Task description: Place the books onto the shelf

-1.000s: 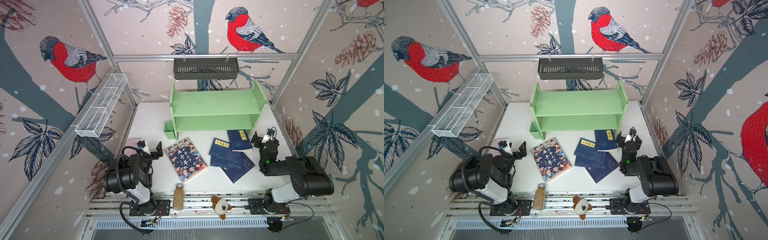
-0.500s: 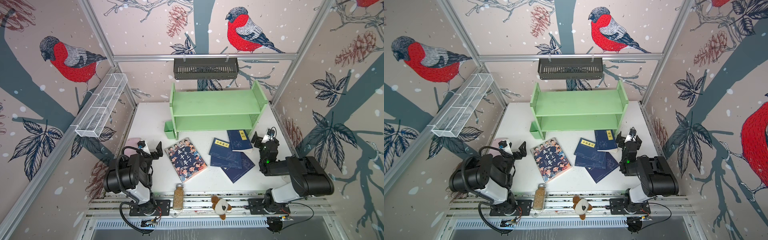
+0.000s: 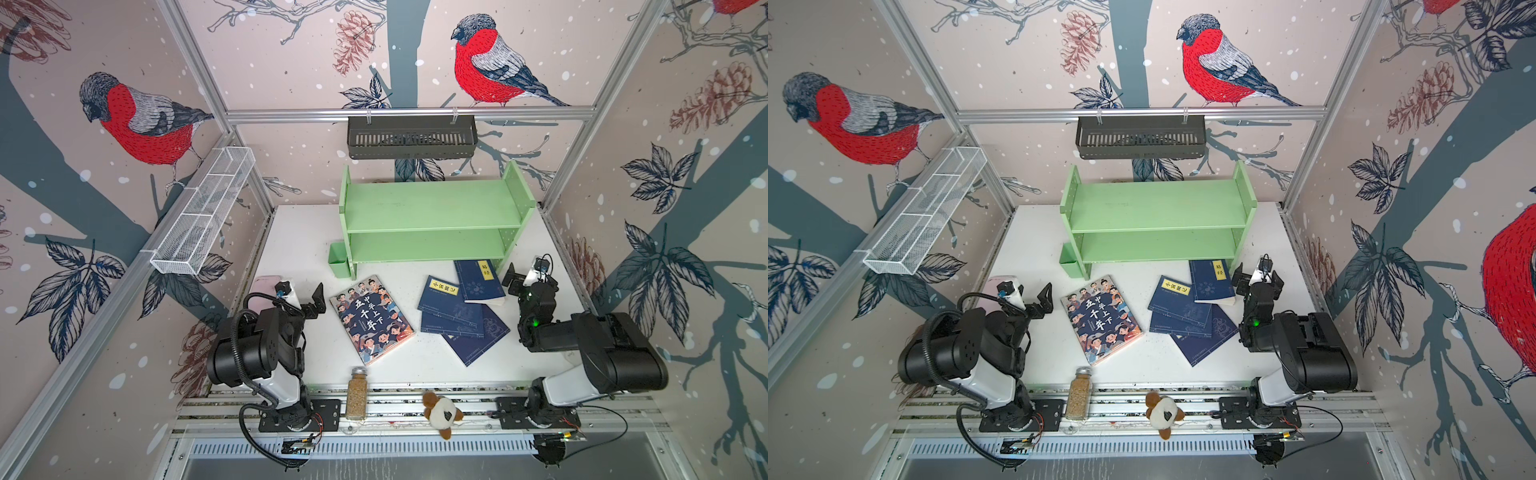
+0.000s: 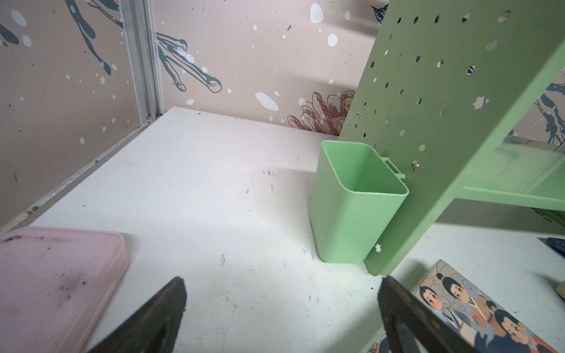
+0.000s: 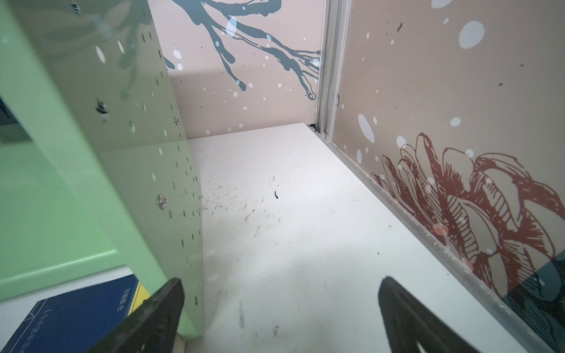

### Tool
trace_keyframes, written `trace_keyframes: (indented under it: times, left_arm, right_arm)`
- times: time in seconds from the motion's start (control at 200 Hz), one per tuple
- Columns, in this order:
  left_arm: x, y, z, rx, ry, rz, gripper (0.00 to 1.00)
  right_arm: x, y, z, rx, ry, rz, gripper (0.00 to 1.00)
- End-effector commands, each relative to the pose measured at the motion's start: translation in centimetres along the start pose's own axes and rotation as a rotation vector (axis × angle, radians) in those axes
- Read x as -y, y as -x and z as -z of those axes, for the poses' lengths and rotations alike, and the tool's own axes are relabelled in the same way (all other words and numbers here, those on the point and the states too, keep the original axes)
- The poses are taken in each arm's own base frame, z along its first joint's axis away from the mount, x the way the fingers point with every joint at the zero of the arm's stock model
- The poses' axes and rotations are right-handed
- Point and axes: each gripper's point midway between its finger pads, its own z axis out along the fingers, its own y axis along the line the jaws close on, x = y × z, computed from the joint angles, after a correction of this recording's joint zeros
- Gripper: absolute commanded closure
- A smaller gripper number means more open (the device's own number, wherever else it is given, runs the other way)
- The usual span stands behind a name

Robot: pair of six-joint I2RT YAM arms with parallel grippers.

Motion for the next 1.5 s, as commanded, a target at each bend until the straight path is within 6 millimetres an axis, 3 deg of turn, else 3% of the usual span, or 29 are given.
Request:
trace_keyframes:
  times: [0.0,0.84,0.935,1.305,1.491]
  left_arm:
    - [1.1,4.8,0.6,0.196,-0.036,-0.073,0.02]
    - [1.0,4.8,0.5,0.194,-0.035,-0.075,0.02]
    - [2.2,4.7,-0.1,0.187,-0.090,-0.114,0.02]
    - [2.8,5.3,0.6,0.207,-0.111,-0.133,0.02]
    - [3.6,6.3,0.9,0.208,-0.138,-0.153,0.02]
  right_arm:
    - [-0.1,0.5,0.0,0.017,0.004,-0.001,0.00]
    - [-0.1,0.4,0.0,0.017,0.007,-0.001,0.00]
    - [-0.1,0.4,0.1,0.017,0.008,-0.001,0.00]
    - [-0.7,1.9,0.4,0.000,-0.015,0.044,0.00]
    - [0.1,3.4,0.8,-0.029,-0.138,0.052,0.00]
